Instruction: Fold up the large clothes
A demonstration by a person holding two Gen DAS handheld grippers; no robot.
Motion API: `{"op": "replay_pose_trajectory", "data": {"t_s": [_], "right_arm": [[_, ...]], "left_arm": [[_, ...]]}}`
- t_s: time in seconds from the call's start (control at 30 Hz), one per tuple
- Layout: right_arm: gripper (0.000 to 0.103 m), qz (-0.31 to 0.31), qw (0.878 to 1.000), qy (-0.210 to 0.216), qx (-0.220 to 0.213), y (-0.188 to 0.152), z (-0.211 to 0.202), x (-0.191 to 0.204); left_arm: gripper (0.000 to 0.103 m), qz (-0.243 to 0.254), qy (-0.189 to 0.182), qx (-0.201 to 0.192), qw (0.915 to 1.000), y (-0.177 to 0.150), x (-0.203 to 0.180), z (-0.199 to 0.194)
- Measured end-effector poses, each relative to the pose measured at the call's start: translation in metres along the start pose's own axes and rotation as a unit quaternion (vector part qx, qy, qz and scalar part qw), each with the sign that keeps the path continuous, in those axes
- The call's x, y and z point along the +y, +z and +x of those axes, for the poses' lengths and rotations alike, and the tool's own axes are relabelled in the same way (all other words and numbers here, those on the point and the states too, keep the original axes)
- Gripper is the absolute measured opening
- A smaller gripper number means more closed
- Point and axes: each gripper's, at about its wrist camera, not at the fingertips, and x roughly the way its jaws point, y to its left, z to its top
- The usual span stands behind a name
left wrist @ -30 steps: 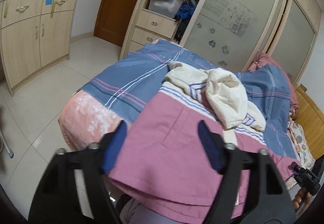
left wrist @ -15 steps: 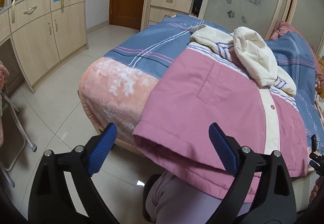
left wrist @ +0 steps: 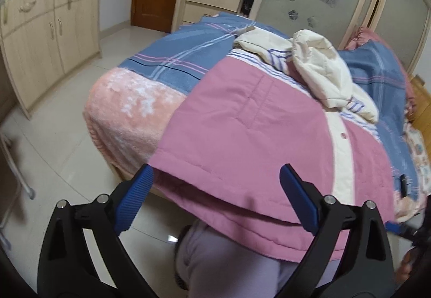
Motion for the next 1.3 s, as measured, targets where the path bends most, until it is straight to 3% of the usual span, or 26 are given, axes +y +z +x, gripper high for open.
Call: {"op": "replay_pose_trajectory", "data": {"t_s": [0.1, 0.17, 0.33, 0.4, 0.47, 0.57, 0.67, 0.73, 0.83, 1.0, 1.17, 1.23, 1.3], "right_arm": [[0.087, 0.006, 0.999, -0.024, 0.027, -0.006, 0.022, -0.006], [0.087, 0.057, 0.997, -0.034, 0.023, -0.007, 0.028, -0.029], [0.087, 0.172, 0.983, -0.004, -0.056, -0.009, 0.001, -0.077], [0.087, 0.197, 0.977, 0.006, -0.082, -0.011, -0.009, -0.088], [0.087, 0.216, 0.97, 0.025, -0.107, -0.014, -0.018, -0.097], [0.087, 0.272, 0.944, 0.076, -0.17, -0.02, -0.035, -0.119], [0.086, 0.318, 0.919, 0.107, -0.209, -0.029, -0.046, -0.136], [0.086, 0.324, 0.911, 0.123, -0.222, -0.032, -0.044, -0.136], [0.086, 0.312, 0.918, 0.111, -0.219, -0.029, -0.039, -0.129], [0.087, 0.295, 0.929, 0.097, -0.202, -0.023, -0.034, -0.121], [0.086, 0.274, 0.938, 0.087, -0.193, -0.024, -0.036, -0.117], [0.087, 0.274, 0.938, 0.085, -0.193, -0.025, -0.037, -0.12], [0.087, 0.278, 0.936, 0.081, -0.198, -0.023, -0.036, -0.122]], "left_arm": [[0.097, -0.046, -0.038, 0.009, 0.9982, 0.003, 0.016, 0.009], [0.097, -0.087, -0.056, 0.023, 0.9943, 0.004, 0.032, 0.019], [0.097, -0.193, -0.098, 0.018, 0.9761, 0.007, 0.073, 0.03], [0.097, -0.235, -0.117, 0.023, 0.9646, 0.007, 0.084, 0.037], [0.097, -0.249, -0.135, 0.032, 0.9586, 0.007, 0.084, 0.042], [0.097, -0.233, -0.125, 0.025, 0.9641, 0.004, 0.075, 0.042], [0.097, -0.238, -0.135, 0.018, 0.9617, 0.004, 0.072, 0.036], [0.097, -0.238, -0.151, 0.014, 0.9593, 0.006, 0.074, 0.03], [0.097, -0.246, -0.181, 0.013, 0.9522, 0.006, 0.081, 0.019], [0.1, -0.309, -0.245, 0.054, 0.9173, -0.003, 0.101, 0.024], [0.1, -0.32, -0.286, 0.068, 0.9007, -0.001, 0.088, 0.039], [0.1, -0.32, -0.292, 0.078, 0.8978, 0.002, 0.079, 0.051], [0.1, -0.33, -0.267, 0.065, 0.9032, 0.006, 0.075, 0.061]]}}
